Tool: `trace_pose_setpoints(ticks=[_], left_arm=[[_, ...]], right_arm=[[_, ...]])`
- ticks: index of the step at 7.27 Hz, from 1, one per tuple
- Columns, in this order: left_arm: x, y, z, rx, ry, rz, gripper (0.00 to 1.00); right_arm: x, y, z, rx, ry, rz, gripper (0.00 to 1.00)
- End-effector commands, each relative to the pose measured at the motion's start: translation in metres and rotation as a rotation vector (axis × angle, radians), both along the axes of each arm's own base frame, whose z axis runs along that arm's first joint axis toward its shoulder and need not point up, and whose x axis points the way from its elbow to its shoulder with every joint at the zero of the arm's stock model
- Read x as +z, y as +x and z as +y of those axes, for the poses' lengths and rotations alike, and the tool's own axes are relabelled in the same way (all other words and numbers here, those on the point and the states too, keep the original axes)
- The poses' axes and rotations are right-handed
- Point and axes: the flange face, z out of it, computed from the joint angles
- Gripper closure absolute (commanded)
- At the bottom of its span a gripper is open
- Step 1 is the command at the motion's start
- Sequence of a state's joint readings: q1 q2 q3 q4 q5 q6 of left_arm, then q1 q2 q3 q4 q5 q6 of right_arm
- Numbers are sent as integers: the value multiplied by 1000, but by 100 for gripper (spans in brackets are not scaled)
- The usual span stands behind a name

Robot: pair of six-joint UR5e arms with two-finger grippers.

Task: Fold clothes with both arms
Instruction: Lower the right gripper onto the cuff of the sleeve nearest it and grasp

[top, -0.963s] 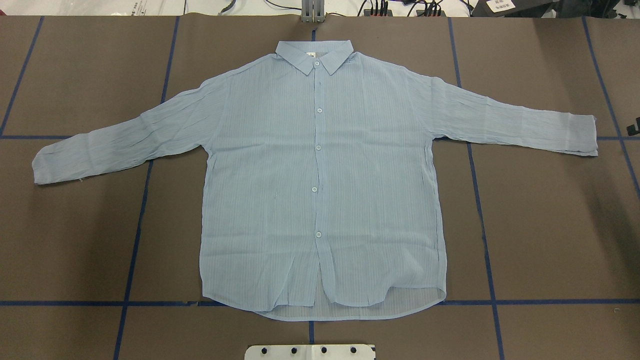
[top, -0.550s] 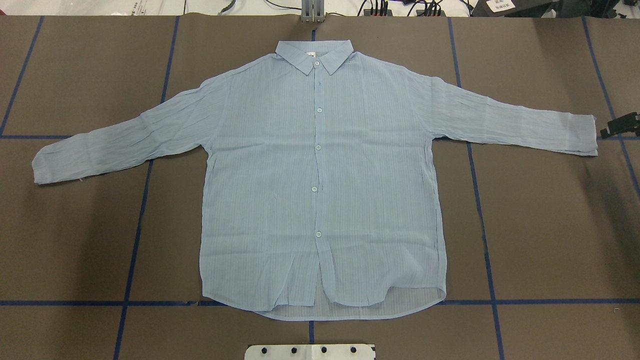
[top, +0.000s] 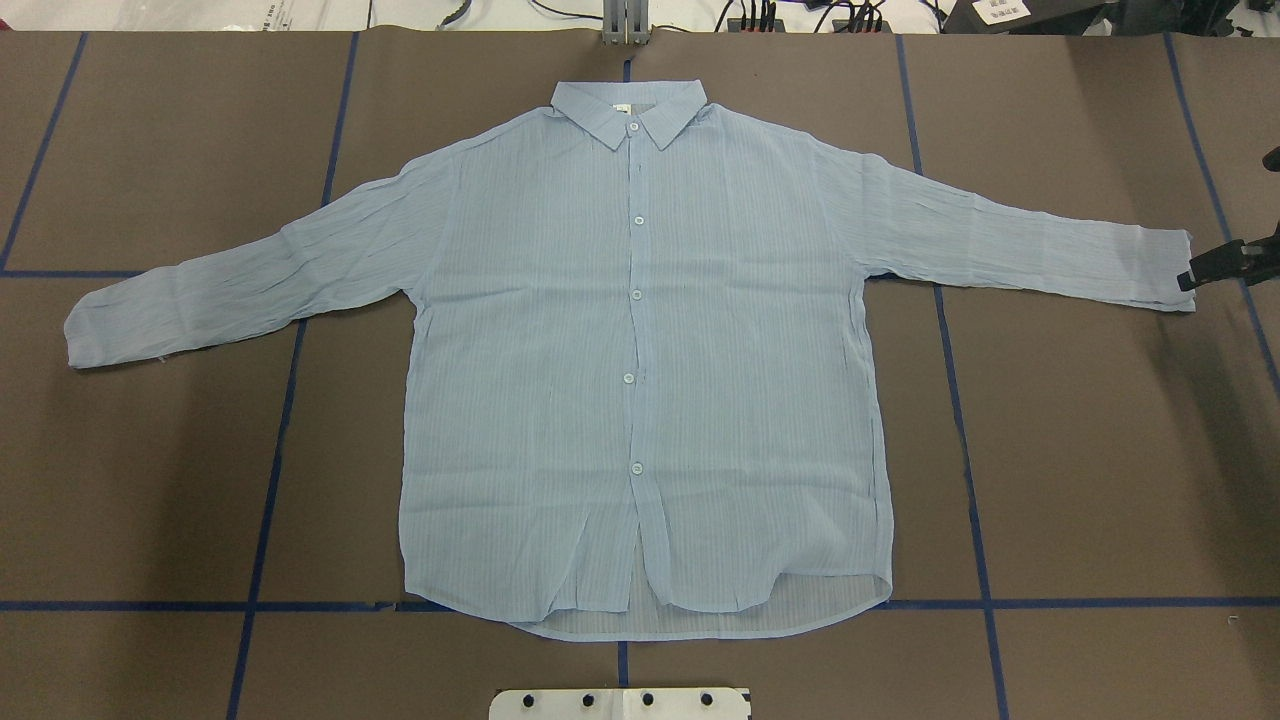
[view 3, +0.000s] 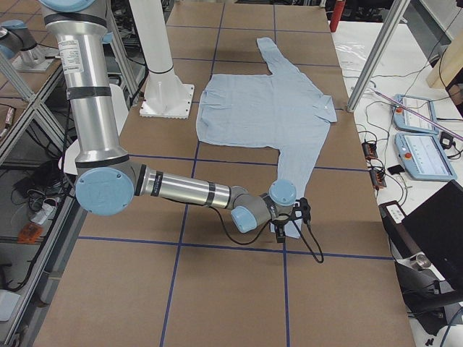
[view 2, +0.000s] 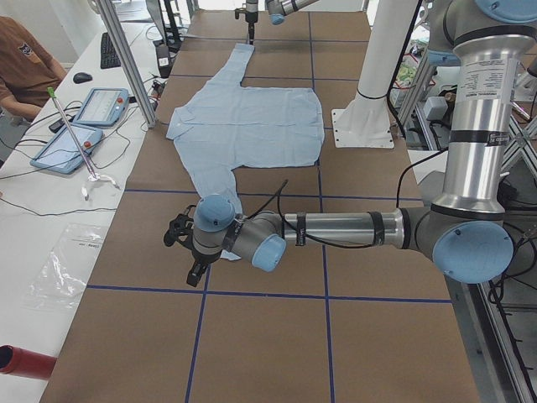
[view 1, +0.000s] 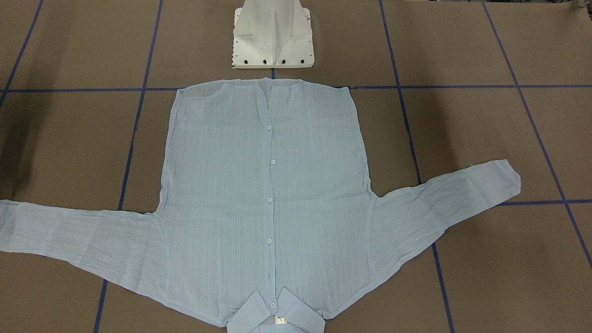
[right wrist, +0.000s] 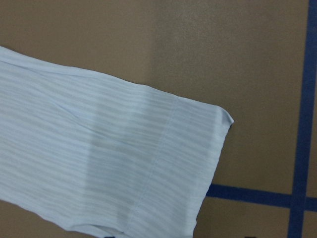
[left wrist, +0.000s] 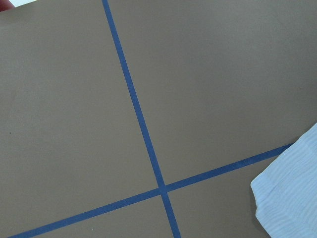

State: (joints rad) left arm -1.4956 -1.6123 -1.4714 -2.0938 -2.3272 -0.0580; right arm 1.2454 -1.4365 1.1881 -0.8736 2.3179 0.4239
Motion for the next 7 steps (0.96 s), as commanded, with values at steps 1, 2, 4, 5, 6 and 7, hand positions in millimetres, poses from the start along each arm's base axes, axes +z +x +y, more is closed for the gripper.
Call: trace_pose_setpoints(ticks=[1, 2, 4, 5, 6, 7], left_arm=[[-1, 0, -1, 1, 2, 1, 0], [-2, 0, -1, 1, 4, 1, 0], [-2, 0, -2, 2, 6, 1, 0], [-2, 0, -2, 2, 6, 1, 0], [-2, 0, -2, 1, 5, 1, 0], [-5, 0, -3, 1, 10, 2, 0]], right_arm=[[4, -9, 3, -16, -10, 3, 23], [4, -9, 2, -16, -12, 4, 30], [3, -14, -10, -18, -10, 7, 30], [-2, -16, -16, -15, -4, 9, 31], [-1, -16, -16, -15, -5, 9, 31], [1, -15, -15, -16, -8, 11, 31]])
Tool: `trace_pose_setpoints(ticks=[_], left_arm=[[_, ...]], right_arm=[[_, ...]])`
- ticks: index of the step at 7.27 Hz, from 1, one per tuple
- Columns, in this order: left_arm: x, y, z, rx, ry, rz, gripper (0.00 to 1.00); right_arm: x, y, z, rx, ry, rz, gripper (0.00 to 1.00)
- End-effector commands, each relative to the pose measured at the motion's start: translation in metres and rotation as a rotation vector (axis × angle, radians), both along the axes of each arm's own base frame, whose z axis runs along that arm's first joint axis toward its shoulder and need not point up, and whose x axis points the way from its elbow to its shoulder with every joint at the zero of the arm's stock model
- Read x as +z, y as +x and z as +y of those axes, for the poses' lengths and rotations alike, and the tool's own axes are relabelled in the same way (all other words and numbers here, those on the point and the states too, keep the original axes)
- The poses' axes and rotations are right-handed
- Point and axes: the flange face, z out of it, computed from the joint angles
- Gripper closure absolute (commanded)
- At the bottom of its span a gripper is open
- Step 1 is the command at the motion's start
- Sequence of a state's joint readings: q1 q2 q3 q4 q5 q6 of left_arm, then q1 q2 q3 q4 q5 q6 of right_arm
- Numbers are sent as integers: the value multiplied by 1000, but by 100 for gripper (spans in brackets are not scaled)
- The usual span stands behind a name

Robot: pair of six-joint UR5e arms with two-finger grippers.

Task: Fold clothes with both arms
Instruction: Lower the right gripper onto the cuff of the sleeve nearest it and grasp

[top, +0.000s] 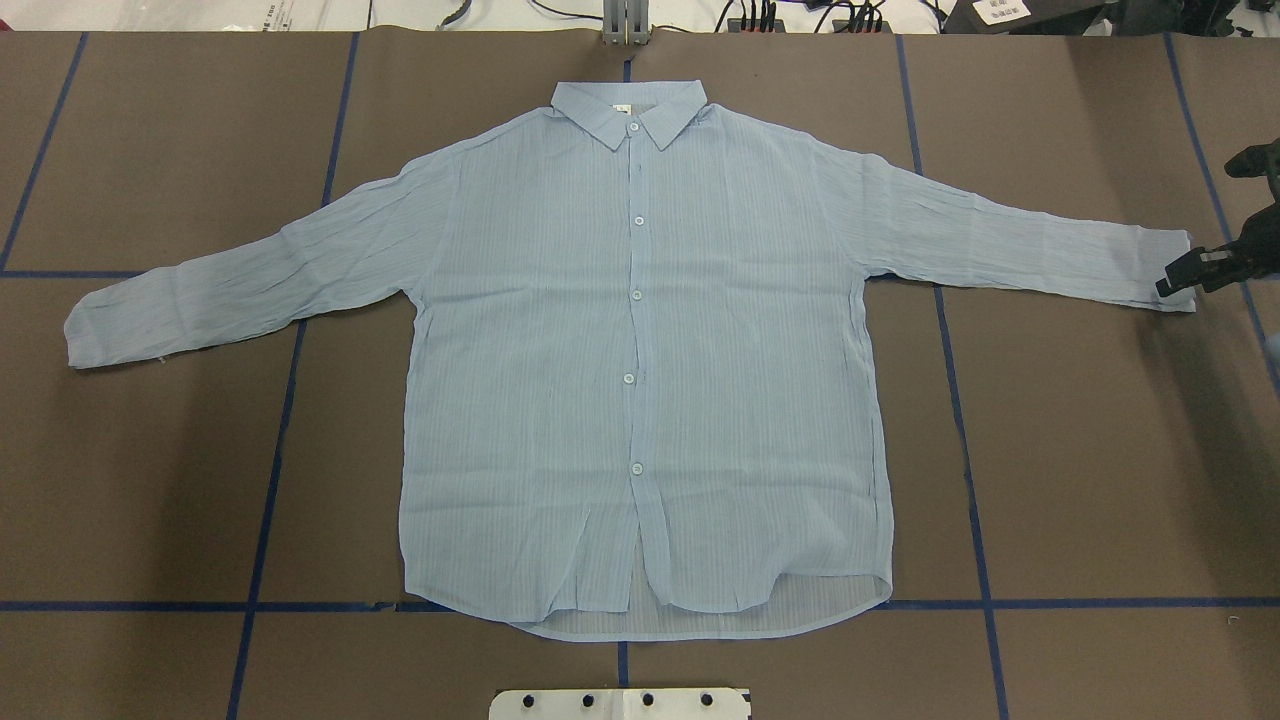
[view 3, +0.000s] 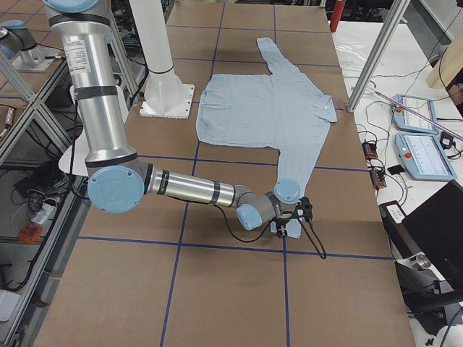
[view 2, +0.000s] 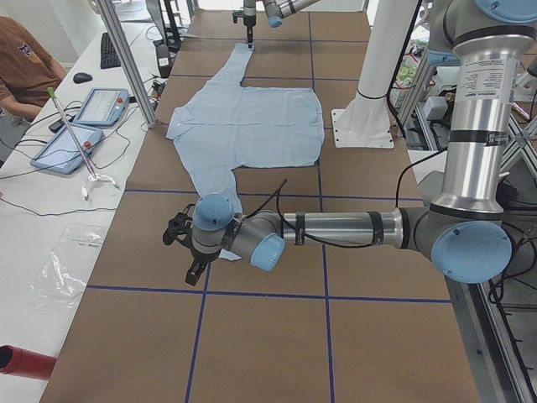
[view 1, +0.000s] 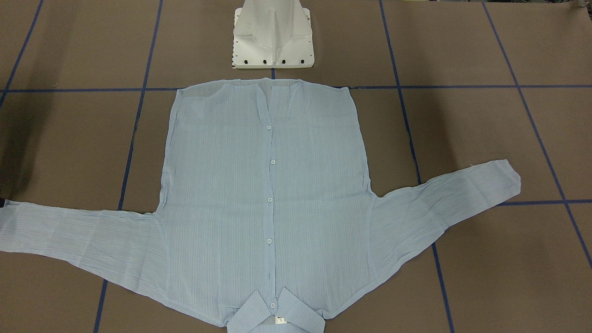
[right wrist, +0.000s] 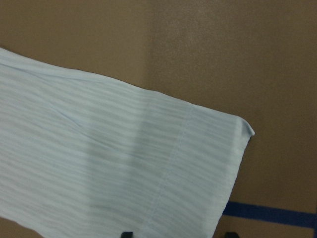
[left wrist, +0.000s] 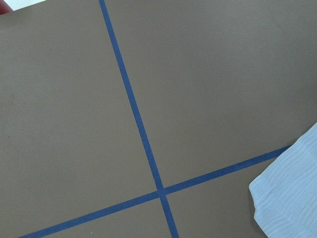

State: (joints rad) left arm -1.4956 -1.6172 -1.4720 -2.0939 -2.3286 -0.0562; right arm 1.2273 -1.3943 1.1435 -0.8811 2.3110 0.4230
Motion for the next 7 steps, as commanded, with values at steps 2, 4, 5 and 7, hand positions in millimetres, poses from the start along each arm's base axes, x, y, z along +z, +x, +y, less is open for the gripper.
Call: trace_pose_setpoints(ticks=[2, 4, 5, 7], left_arm=[[-2, 0, -1, -1, 2, 1, 0], [-5, 0, -1, -2, 7, 2, 0], [-6, 0, -2, -2, 8, 2, 0], [-8, 0, -4, -2, 13, 2, 0]], right_arm=[[9, 2, 3, 0, -14, 8, 30], [14, 4, 4, 8, -16, 30, 40], [13, 4, 2, 10, -17, 29, 62], [8, 2, -2, 11, -25, 34, 100]])
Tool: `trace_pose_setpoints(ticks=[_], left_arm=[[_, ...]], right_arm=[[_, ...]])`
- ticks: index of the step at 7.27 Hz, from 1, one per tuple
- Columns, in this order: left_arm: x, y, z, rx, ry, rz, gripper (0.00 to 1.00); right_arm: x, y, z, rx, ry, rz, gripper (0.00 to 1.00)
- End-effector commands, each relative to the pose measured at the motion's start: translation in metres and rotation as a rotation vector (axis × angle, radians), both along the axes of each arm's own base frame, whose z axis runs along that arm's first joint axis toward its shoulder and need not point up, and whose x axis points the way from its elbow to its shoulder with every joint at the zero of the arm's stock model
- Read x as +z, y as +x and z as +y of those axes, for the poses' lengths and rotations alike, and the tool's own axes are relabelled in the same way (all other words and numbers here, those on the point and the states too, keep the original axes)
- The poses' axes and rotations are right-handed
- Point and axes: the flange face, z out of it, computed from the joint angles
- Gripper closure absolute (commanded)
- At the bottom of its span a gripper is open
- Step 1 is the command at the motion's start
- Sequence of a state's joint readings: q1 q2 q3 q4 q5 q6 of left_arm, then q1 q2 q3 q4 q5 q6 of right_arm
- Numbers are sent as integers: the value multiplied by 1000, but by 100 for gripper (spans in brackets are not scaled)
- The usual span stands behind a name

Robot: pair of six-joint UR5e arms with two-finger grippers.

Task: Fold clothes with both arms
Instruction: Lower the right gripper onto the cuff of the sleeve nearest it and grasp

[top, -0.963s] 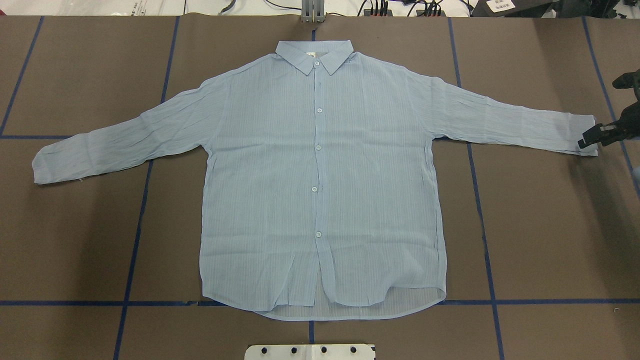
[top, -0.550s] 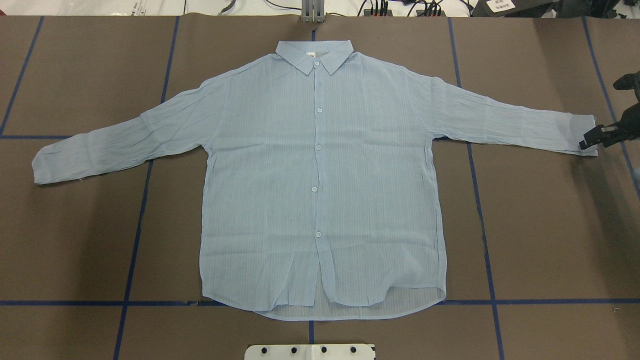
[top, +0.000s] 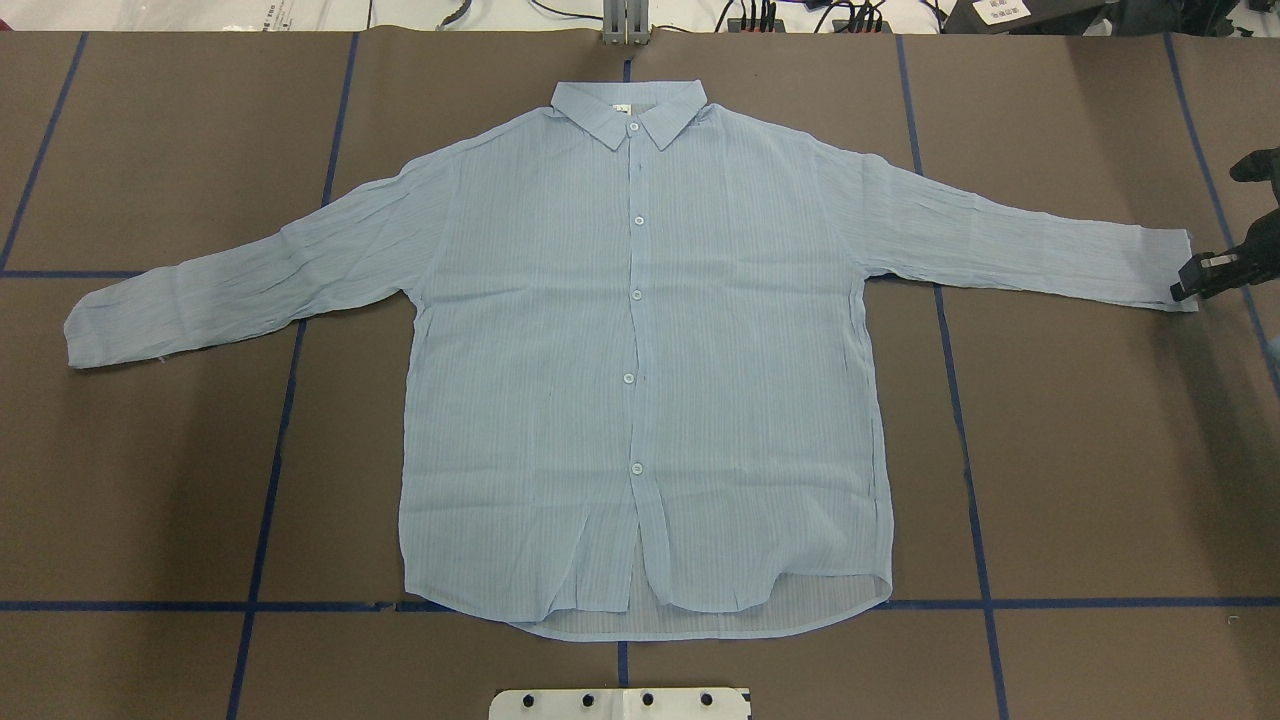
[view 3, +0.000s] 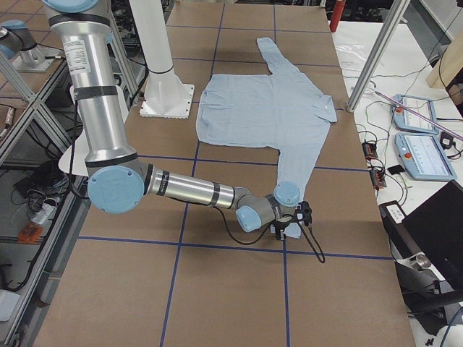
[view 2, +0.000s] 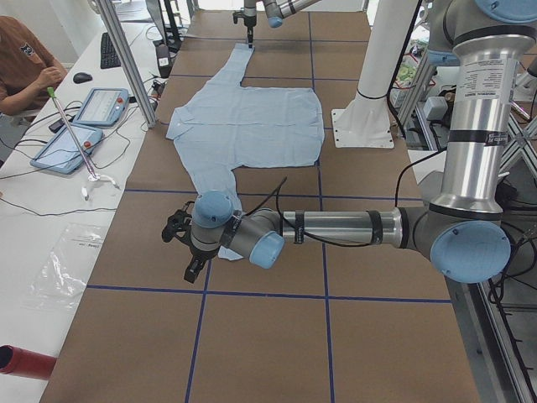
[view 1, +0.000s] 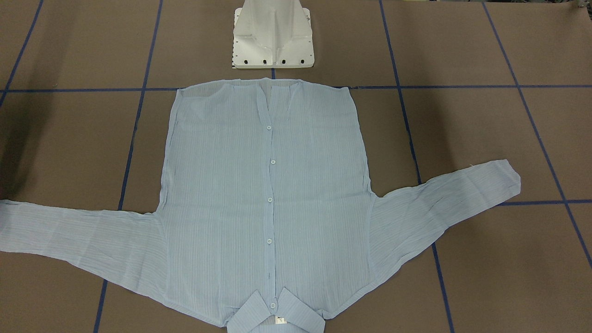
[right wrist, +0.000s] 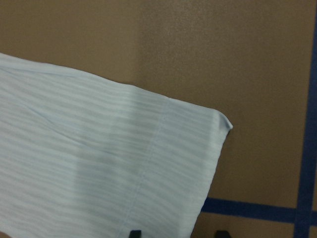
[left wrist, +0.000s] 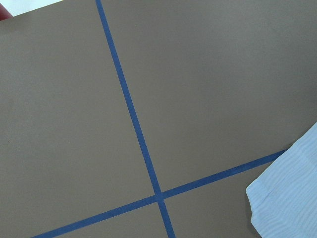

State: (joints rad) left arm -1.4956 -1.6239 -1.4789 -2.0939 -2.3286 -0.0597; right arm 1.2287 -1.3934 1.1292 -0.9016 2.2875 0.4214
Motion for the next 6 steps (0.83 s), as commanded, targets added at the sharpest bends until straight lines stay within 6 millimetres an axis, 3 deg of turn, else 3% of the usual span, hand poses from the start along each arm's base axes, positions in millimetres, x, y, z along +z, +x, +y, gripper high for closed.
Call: trace_pose_setpoints(ticks=[1, 3, 5, 6], left_arm=[[-2, 0, -2, -1, 2, 1, 0], [-4, 0, -4, -3, 3, 2, 0], [-5, 0, -6, -3, 5, 2, 0], [-4, 0, -5, -3, 4, 0, 0]], right_arm=[[-7, -1, -4, 2, 6, -2, 100], [-33, 2, -9, 21, 39, -31, 100], [-102, 11, -19, 2, 128, -153, 100], [-158, 6, -35, -27, 198, -225, 100]])
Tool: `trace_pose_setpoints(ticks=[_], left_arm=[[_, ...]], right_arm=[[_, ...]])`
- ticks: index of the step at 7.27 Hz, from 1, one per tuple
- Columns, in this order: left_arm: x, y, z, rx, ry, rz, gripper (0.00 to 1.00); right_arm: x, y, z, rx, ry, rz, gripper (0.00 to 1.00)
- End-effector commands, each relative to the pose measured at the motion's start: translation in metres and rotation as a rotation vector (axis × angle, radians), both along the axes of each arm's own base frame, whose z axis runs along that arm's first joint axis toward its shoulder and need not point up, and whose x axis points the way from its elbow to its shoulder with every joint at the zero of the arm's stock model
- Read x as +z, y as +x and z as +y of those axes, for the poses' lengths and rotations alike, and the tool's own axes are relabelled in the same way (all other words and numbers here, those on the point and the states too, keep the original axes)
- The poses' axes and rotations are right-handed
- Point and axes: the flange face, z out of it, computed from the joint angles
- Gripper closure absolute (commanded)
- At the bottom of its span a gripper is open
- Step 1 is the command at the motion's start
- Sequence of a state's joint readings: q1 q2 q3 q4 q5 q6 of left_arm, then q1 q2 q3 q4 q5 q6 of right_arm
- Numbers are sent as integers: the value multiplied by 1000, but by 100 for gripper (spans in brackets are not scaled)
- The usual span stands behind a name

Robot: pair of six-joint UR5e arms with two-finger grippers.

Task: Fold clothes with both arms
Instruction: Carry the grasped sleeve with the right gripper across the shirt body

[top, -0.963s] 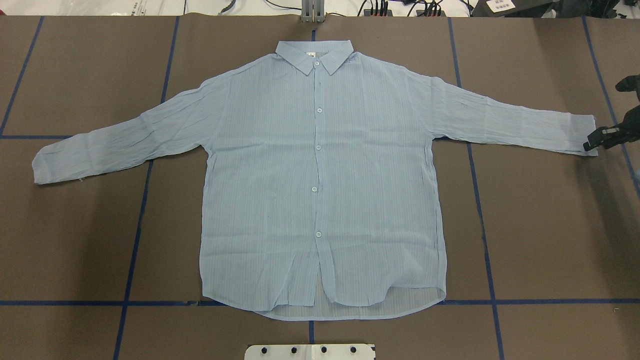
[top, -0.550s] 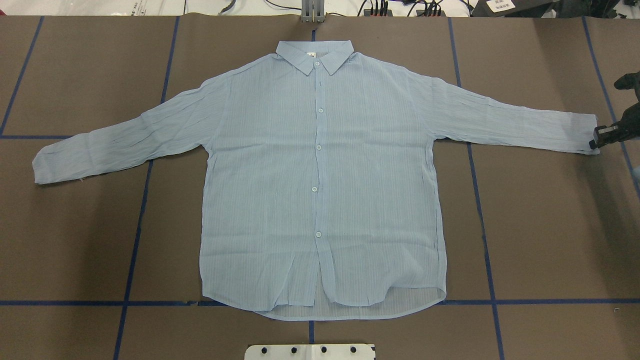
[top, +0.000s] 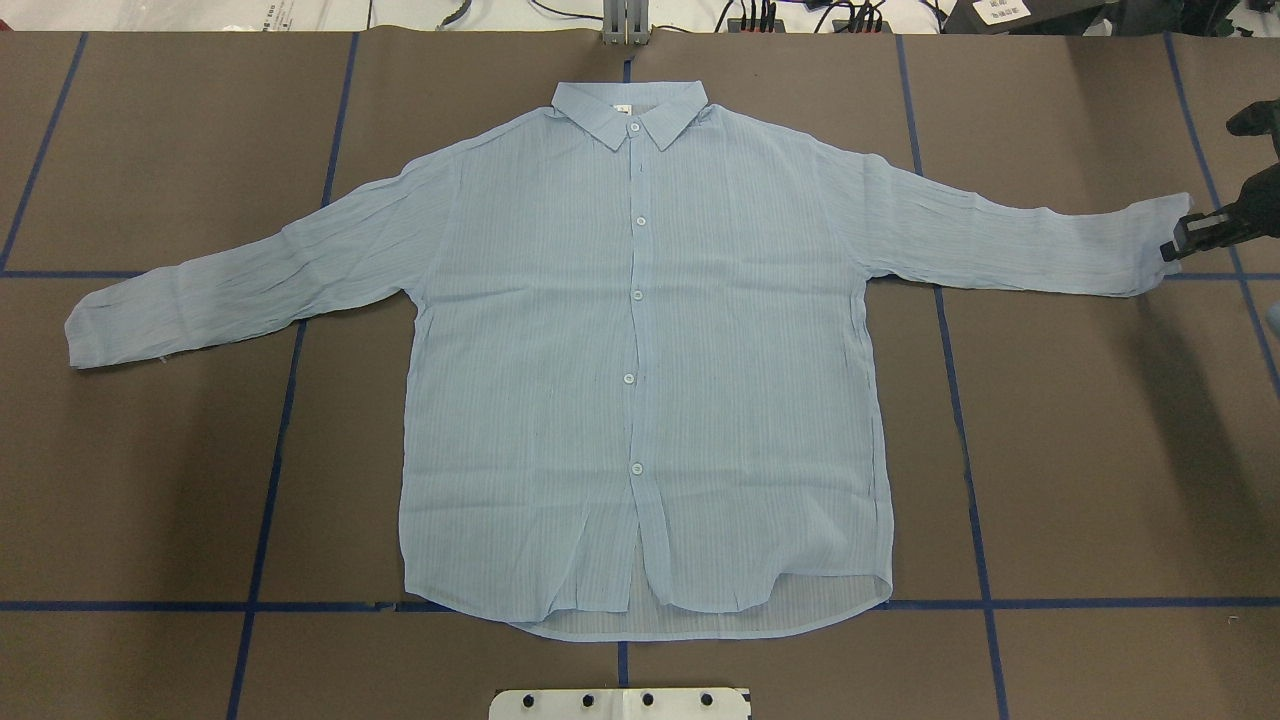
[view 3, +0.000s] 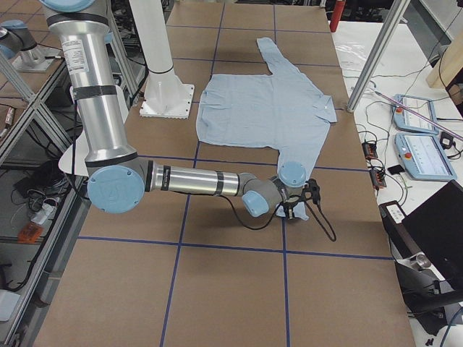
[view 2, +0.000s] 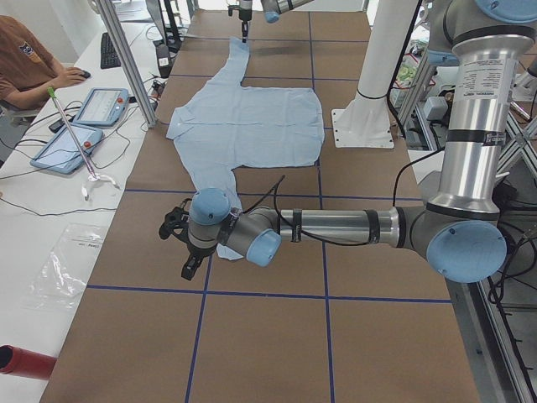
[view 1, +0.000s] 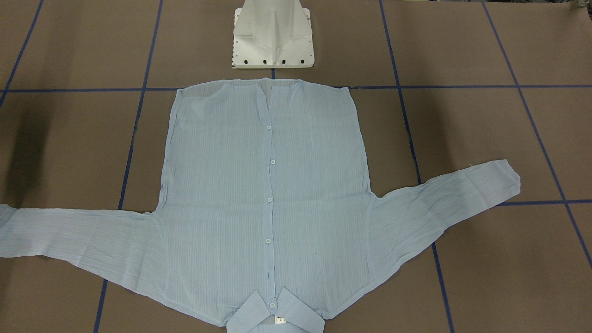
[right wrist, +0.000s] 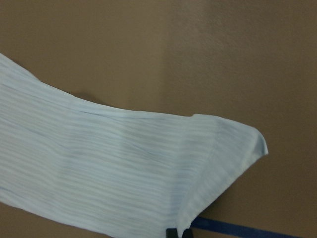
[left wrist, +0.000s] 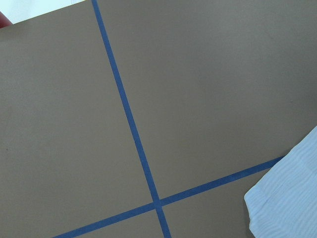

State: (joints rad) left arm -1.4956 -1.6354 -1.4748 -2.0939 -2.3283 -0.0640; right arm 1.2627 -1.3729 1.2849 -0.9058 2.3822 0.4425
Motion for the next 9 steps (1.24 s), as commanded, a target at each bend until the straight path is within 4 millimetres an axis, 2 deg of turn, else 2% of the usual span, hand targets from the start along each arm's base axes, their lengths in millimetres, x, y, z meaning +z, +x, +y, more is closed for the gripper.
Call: trace_pose_setpoints(ticks=[1, 3, 4, 5, 6, 8, 9], left_arm=[[0, 0, 0, 0, 0, -1, 0], [6, 0, 2, 3, -8, -2, 0], [9, 0, 4, 2, -15, -4, 0], [12, -1, 6, 3, -18, -4, 0], [15, -2, 9, 3, -23, -5, 0], [18, -3, 11, 2, -27, -6, 0], [18, -3, 11, 1, -28, -7, 0]], right_arm=[[-111, -7, -30, -18, 106, -112, 100], [-230, -50, -62, 4, 118, -190, 100], [-276, -82, -67, -19, 138, -223, 100], [-328, -121, -66, -23, 116, -271, 100], [-393, -170, -58, -40, 125, -317, 100], [-467, -238, -26, -58, 196, -359, 100], [-479, -284, -5, -34, 235, -338, 100]])
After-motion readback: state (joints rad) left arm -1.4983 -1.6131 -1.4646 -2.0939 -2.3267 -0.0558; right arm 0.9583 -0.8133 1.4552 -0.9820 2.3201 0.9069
